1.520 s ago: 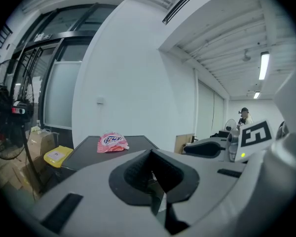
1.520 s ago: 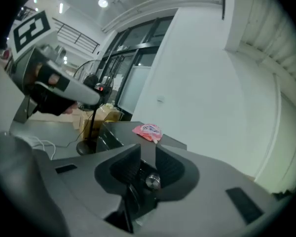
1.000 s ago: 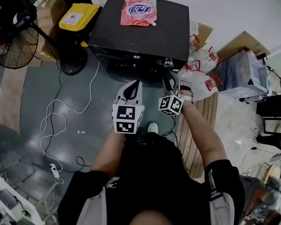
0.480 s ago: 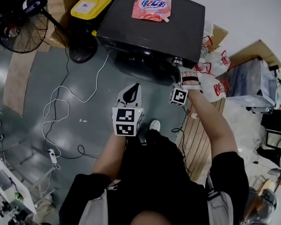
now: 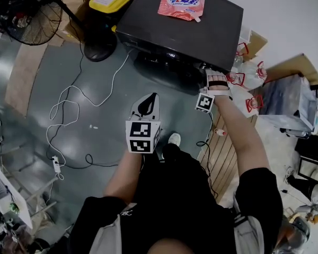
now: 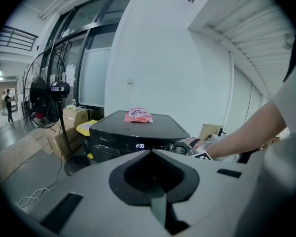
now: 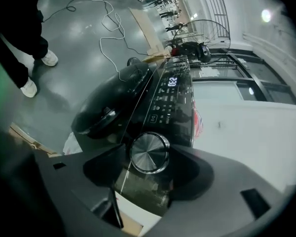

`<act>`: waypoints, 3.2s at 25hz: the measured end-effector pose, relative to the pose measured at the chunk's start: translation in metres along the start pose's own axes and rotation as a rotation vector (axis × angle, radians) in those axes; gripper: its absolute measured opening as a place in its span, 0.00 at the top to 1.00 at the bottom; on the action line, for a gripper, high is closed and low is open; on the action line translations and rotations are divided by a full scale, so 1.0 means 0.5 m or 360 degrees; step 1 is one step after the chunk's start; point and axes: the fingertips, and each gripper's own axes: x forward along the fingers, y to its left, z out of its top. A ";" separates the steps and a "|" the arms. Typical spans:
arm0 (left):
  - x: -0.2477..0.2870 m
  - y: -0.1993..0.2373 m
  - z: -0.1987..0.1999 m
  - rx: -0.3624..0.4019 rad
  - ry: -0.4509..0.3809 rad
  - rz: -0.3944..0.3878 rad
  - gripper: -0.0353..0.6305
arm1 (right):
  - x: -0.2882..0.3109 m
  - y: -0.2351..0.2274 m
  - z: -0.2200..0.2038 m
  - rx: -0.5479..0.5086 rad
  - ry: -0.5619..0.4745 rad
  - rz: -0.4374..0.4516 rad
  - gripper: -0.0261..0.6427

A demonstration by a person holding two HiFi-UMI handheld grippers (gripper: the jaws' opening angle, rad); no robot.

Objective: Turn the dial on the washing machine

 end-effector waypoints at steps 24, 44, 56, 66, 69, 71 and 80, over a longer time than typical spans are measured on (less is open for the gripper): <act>-0.006 -0.023 -0.039 -0.0050 0.0013 0.0000 0.93 | 0.016 -0.031 -0.026 0.0566 0.0134 -0.0274 0.59; 0.036 -0.031 -0.093 -0.0060 0.0068 -0.0087 0.93 | 0.017 -0.033 -0.029 0.0940 0.0139 -0.0336 0.61; 0.026 -0.018 -0.107 -0.0048 0.0094 -0.0079 0.93 | 0.010 -0.048 -0.038 0.1596 0.0069 -0.0268 0.61; 0.026 -0.011 -0.112 -0.0051 0.0096 -0.0069 0.93 | 0.010 -0.048 -0.037 0.1599 0.0059 -0.0292 0.61; 0.029 -0.011 -0.112 -0.0050 0.0098 -0.0073 0.93 | 0.010 -0.046 -0.035 0.1580 0.0039 -0.0289 0.61; 0.030 -0.012 -0.110 -0.0049 0.0098 -0.0079 0.93 | 0.007 -0.045 -0.031 0.1605 0.0010 -0.0261 0.61; 0.040 0.000 -0.082 -0.0033 0.0058 -0.0093 0.93 | -0.101 -0.081 -0.017 0.2243 -0.0094 -0.0192 0.96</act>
